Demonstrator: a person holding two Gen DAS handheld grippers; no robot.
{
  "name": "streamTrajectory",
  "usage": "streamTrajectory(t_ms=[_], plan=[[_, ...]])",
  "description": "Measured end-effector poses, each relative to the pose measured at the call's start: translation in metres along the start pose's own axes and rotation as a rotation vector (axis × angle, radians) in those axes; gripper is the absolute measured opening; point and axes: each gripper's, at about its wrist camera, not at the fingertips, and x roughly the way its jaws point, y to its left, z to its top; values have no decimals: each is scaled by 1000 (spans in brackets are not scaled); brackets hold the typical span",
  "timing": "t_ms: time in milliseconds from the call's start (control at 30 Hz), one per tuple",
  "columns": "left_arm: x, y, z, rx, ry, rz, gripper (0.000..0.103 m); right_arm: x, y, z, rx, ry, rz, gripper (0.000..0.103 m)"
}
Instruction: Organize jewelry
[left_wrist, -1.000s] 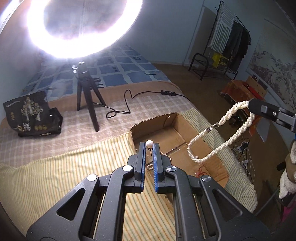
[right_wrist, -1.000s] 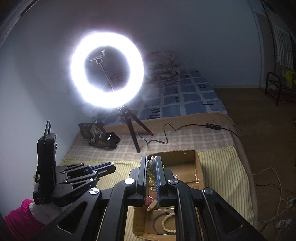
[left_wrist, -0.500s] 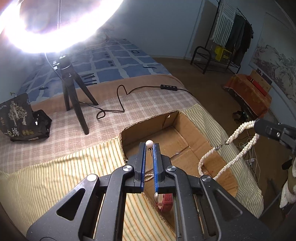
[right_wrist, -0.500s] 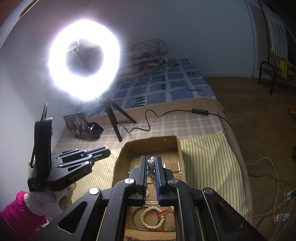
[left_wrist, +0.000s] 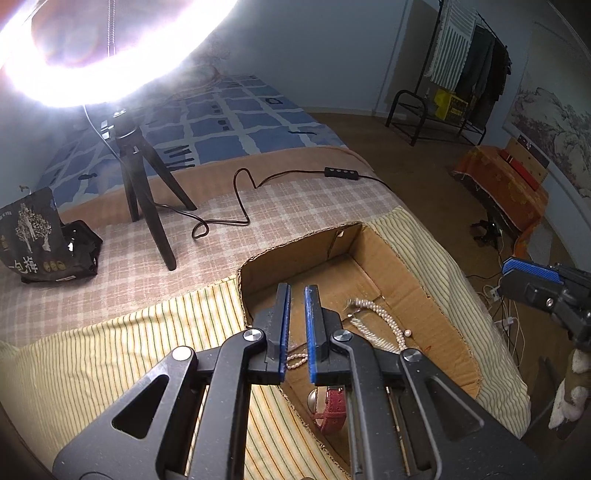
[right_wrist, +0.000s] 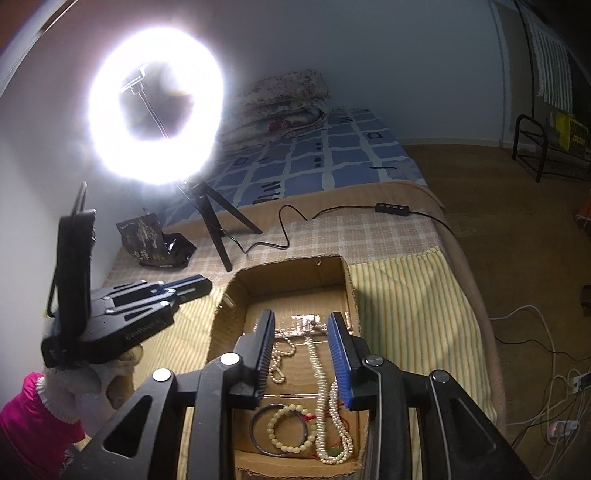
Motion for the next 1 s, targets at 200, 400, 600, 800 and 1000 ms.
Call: streamTrajectory(t_ms=[200,400,600,800,1000], plan=[[-11,1,-1,2,-22,9,34,-1,6,-8,-30,13,-53,56],[-23,0,-1,1,-36,16,43,-8,8,-15,-30,6,-96,73],[-41,1,-3,-3,-58,24,44,-20,17,-20,-43,-10,-119,79],[-65,4,-6,-9,-83,30,44,-33,27,-24,-49,-33,-130,85],[-94,7,-15,-13,-107,26,45,-51,43,-30,-66,-60,-152,90]])
